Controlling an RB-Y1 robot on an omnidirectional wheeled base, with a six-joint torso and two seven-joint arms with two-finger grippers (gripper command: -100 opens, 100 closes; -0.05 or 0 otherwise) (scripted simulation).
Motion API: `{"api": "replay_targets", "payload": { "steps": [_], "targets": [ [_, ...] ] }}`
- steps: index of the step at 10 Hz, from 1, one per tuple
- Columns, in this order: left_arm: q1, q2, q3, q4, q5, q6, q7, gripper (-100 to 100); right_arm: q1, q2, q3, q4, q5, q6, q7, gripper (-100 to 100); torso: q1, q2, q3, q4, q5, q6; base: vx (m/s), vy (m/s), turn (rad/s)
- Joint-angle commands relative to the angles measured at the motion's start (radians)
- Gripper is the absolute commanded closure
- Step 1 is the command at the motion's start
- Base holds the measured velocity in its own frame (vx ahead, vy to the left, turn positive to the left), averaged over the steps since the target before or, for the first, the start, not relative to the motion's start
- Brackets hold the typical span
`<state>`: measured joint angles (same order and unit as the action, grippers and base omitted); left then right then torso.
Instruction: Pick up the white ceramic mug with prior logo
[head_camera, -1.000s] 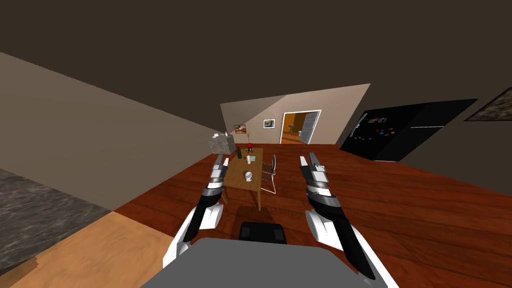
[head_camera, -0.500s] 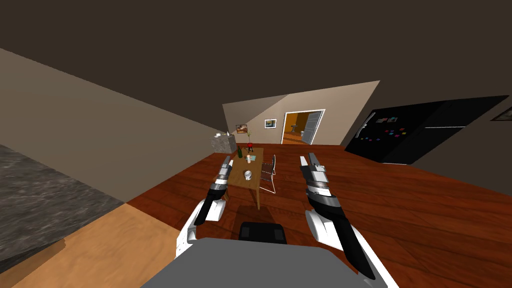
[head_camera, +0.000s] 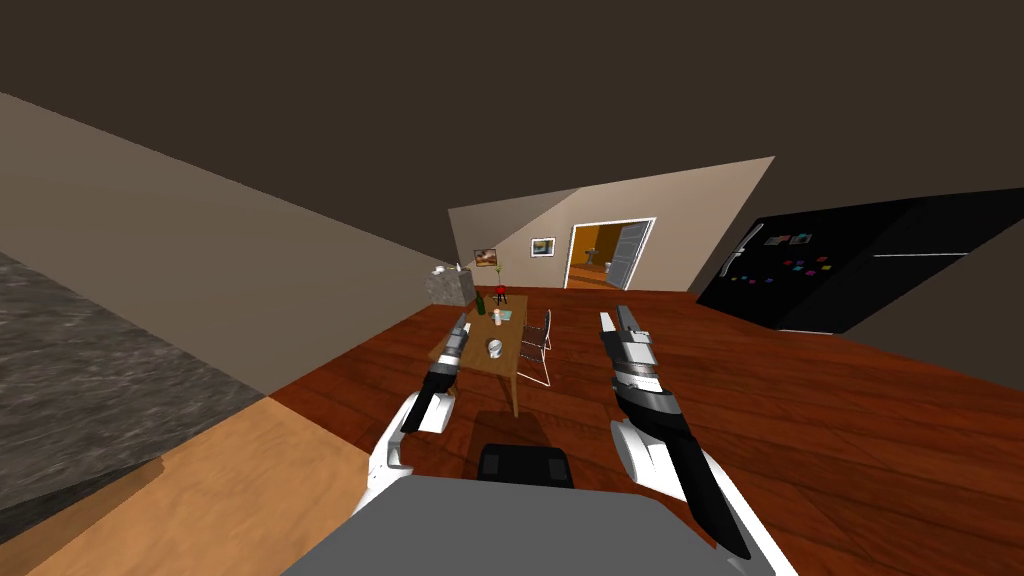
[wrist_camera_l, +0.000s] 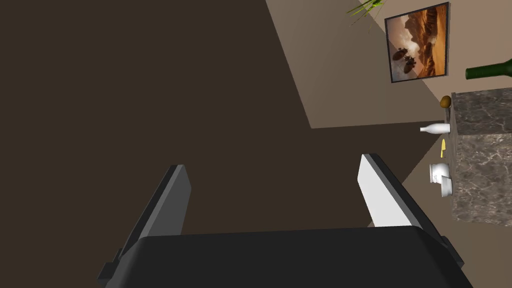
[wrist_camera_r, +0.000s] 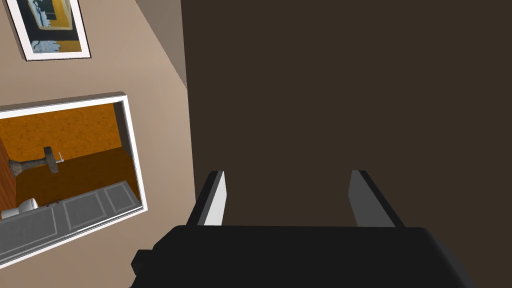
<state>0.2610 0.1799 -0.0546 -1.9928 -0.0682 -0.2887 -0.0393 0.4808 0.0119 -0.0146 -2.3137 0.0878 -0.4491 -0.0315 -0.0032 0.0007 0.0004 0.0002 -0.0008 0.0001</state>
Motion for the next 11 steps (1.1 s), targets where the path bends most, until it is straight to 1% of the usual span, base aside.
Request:
{"api": "replay_targets", "payload": {
  "steps": [1, 2, 3, 4, 5, 6, 7, 9, 10, 11],
  "targets": [
    [-0.034, 0.006, -0.001, 0.050, 0.003, 0.026, -0.006, -100, 0.000, 0.000, 0.000, 0.000, 0.000, 0.000, 0.000, 0, 0.000, 0.000, 0.000, 0.000, 0.000, 0.000, -0.023, -0.056, 0.057],
    [-0.034, 0.006, -0.001, 0.064, 0.003, 0.026, -0.006, -100, 0.000, 0.000, 0.000, 0.000, 0.000, 0.000, 0.000, 0, -0.001, 0.000, 0.000, 0.000, 0.000, 0.000, -0.019, -0.049, 0.036],
    [-0.034, 0.006, -0.001, 0.064, 0.003, 0.026, -0.006, -100, 0.000, 0.000, 0.000, 0.000, 0.000, 0.000, 0.000, 0, 0.000, 0.000, 0.000, 0.000, 0.000, 0.000, -0.005, -0.022, 0.000],
    [-0.064, 0.011, -0.001, 0.102, 0.007, 0.052, -0.009, -100, 0.000, 0.000, 0.000, 0.000, 0.000, 0.000, 0.000, 0, 0.001, 0.000, 0.000, 0.000, 0.000, 0.000, -0.011, -0.038, 0.064],
    [-0.064, 0.011, -0.001, 0.114, 0.007, 0.052, -0.009, -100, 0.000, 0.000, 0.000, 0.000, 0.000, 0.000, 0.000, 0, 0.001, -0.001, 0.000, 0.000, 0.000, 0.000, -0.013, -0.049, 0.039],
    [-0.095, 0.015, 0.000, 0.148, 0.010, 0.079, -0.012, -100, 0.000, 0.000, 0.000, 0.000, 0.000, 0.000, 0.000, 0, 0.000, -0.001, 0.000, 0.000, 0.000, 0.000, -0.021, -0.061, 0.066],
    [-0.095, 0.015, 0.000, 0.166, 0.010, 0.079, -0.012, -100, 0.000, 0.000, 0.000, 0.000, 0.000, 0.000, 0.000, 0, -0.001, 0.000, 0.000, 0.000, 0.000, 0.000, -0.015, -0.051, 0.039],
    [-0.157, 0.019, 0.005, 0.247, 0.017, 0.133, -0.018, -100, 0.000, 0.000, 0.000, 0.000, 0.000, 0.000, 0.000, 0, 0.000, -0.001, -0.001, 0.000, 0.000, 0.000, -0.009, -0.072, 0.073],
    [-0.157, 0.019, 0.005, 0.271, 0.017, 0.133, -0.018, -100, 0.000, 0.000, 0.000, 0.000, 0.000, 0.000, 0.000, 0, -0.002, -0.001, -0.001, 0.000, 0.000, 0.000, -0.016, -0.077, 0.039],
    [-0.188, 0.020, 0.008, 0.314, 0.020, 0.161, -0.021, -100, 0.000, 0.000, 0.000, 0.000, 0.000, 0.000, 0.000, 0, -0.002, 0.000, 0.000, 0.000, 0.000, 0.000, -0.013, -0.069, 0.067]
  ]
}}
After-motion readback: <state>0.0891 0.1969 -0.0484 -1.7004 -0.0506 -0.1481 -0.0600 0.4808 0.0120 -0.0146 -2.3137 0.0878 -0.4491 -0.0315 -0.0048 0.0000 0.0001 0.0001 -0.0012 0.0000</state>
